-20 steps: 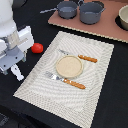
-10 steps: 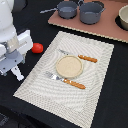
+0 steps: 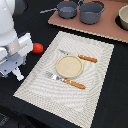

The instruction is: Place the pan onto the stove and place the fish and sausage into the pan.

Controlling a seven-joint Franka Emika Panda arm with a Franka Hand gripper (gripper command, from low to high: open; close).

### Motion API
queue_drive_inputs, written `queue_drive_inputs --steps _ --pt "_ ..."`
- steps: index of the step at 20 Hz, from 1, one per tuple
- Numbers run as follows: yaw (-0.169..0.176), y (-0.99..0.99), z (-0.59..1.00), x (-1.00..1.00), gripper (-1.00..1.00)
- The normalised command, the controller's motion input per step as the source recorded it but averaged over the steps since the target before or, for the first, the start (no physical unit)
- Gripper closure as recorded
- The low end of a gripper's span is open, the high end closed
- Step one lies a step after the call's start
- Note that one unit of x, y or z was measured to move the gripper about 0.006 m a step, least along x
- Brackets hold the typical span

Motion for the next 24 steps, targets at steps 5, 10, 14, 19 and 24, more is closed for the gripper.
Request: queue_drive_inputs --steps 5,10,14,19,24 --pt "-0.035 0.00 -0.14 0.12 -1.00" --pt "-0.033 0.00 -0.12 0.13 1.00" --pt "-0.031 0.00 -0.13 0.14 1.00" --pt "-0.034 0.00 -0.22 0.12 1.00" --pt "-0.038 -0.01 -0.26 0.04 1.00"
